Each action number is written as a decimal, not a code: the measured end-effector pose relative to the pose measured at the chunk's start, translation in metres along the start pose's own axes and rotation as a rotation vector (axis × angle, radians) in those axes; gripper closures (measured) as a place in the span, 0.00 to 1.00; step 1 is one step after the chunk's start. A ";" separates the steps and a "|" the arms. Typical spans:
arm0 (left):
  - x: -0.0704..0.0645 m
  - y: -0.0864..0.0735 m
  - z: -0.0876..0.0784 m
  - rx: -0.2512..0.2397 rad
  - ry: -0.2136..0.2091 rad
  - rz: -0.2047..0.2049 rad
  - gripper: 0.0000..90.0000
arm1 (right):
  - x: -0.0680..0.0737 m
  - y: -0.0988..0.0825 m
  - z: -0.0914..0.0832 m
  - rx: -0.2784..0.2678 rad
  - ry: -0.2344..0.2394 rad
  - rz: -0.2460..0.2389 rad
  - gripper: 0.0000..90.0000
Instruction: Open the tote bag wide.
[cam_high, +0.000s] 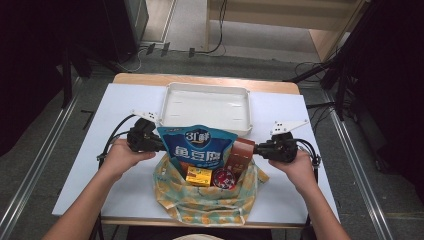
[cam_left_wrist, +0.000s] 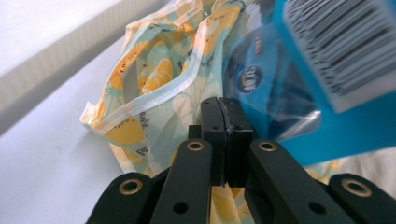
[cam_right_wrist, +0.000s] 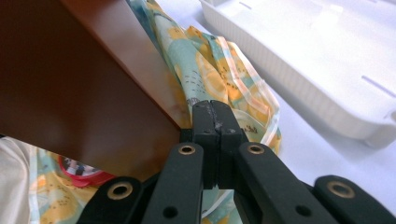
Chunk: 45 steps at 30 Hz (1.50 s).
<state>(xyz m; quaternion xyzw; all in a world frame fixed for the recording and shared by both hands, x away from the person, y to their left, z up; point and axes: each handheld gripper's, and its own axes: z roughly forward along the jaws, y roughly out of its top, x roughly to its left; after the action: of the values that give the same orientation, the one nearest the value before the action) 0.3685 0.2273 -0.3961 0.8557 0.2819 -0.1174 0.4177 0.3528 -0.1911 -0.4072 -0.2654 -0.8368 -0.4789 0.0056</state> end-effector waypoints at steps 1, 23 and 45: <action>0.000 0.000 0.000 0.000 0.000 0.000 1.00 | 0.000 -0.002 0.001 0.000 0.001 0.003 1.00; 0.023 -0.031 0.027 0.024 0.006 -0.081 1.00 | -0.011 -0.032 0.025 0.067 -0.029 0.038 1.00; 0.034 -0.047 0.042 0.029 0.032 -0.083 1.00 | -0.019 -0.052 0.045 0.119 -0.028 0.052 1.00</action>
<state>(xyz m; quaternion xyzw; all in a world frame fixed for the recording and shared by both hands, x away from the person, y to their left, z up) 0.3706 0.2306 -0.4674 0.8512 0.3220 -0.1249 0.3953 0.3567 -0.1834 -0.4778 -0.2928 -0.8565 -0.4244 0.0220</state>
